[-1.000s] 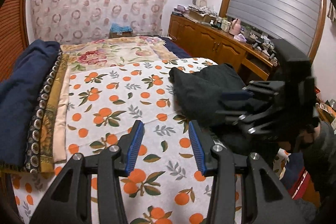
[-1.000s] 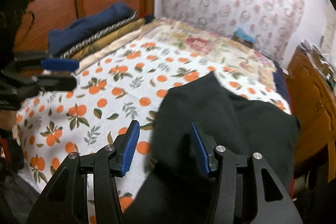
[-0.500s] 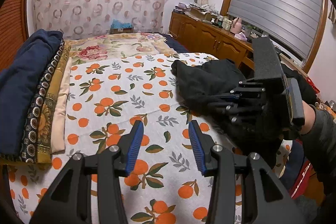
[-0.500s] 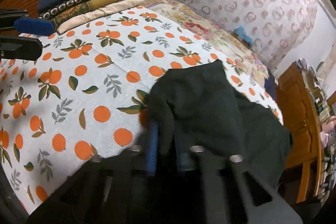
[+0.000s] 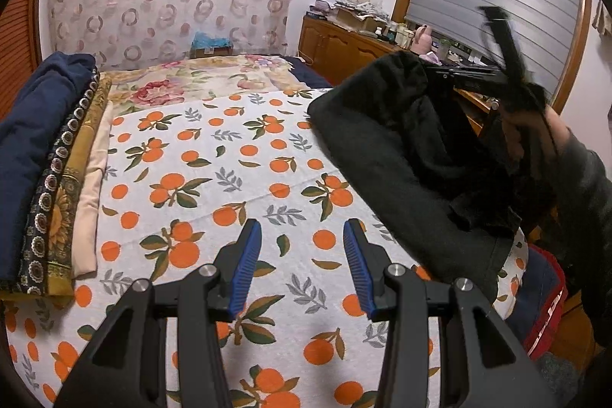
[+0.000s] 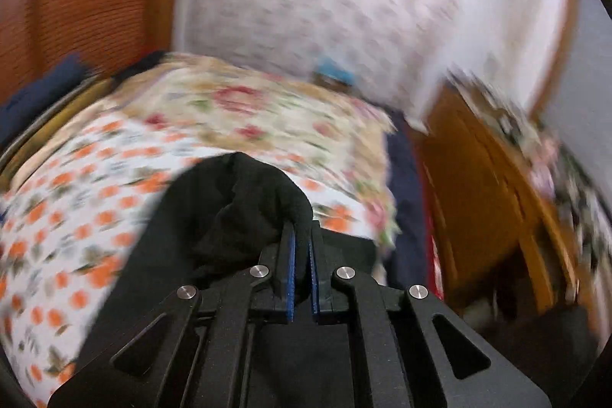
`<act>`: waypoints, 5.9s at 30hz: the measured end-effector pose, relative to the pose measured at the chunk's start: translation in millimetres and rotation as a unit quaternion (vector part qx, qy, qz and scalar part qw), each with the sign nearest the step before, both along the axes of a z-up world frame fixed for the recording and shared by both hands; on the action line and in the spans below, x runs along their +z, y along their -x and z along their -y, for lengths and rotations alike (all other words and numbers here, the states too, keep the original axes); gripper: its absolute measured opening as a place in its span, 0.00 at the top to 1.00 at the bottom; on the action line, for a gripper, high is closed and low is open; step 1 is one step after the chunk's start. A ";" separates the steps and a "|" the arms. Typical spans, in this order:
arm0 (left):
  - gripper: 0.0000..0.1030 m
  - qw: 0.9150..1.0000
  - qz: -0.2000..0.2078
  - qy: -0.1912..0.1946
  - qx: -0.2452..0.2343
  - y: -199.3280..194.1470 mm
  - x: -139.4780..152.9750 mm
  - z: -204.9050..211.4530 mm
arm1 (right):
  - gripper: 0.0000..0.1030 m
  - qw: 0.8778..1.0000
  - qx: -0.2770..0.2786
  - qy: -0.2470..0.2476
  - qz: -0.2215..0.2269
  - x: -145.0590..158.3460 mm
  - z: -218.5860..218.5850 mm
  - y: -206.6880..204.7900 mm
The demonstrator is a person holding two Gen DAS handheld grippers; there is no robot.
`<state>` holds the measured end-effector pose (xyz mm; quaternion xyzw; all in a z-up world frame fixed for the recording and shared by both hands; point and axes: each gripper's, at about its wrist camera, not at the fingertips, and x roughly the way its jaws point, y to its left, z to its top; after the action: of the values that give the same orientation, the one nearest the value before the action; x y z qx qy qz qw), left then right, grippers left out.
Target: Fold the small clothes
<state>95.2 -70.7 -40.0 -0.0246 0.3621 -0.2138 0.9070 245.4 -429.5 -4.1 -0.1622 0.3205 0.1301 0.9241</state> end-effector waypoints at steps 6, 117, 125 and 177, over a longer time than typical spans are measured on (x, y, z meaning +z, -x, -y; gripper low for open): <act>0.58 1.000 -0.002 -0.001 -0.005 -1.4 -2.3 5.5 | 0.74 0.998 -0.056 0.009 -0.028 -17.3 36.5 -20.9; 0.58 0.994 -0.034 -0.038 -0.098 -34.9 -20.1 146.8 | 0.53 0.994 0.009 -0.079 -0.068 -38.9 93.6 50.3; 0.58 0.991 -0.045 -0.046 -0.116 -5.9 -23.3 154.8 | 0.51 0.993 -0.002 -0.089 -0.073 -61.1 104.0 126.5; 0.95 0.988 -0.002 0.060 -0.141 12.8 57.8 166.6 | 0.32 0.994 0.100 0.001 -0.052 -101.1 48.3 213.4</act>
<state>82.4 -237.3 17.8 -0.0282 0.3499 -0.3609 0.8640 32.0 -477.8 -105.2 -0.1872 0.3501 0.2298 0.8886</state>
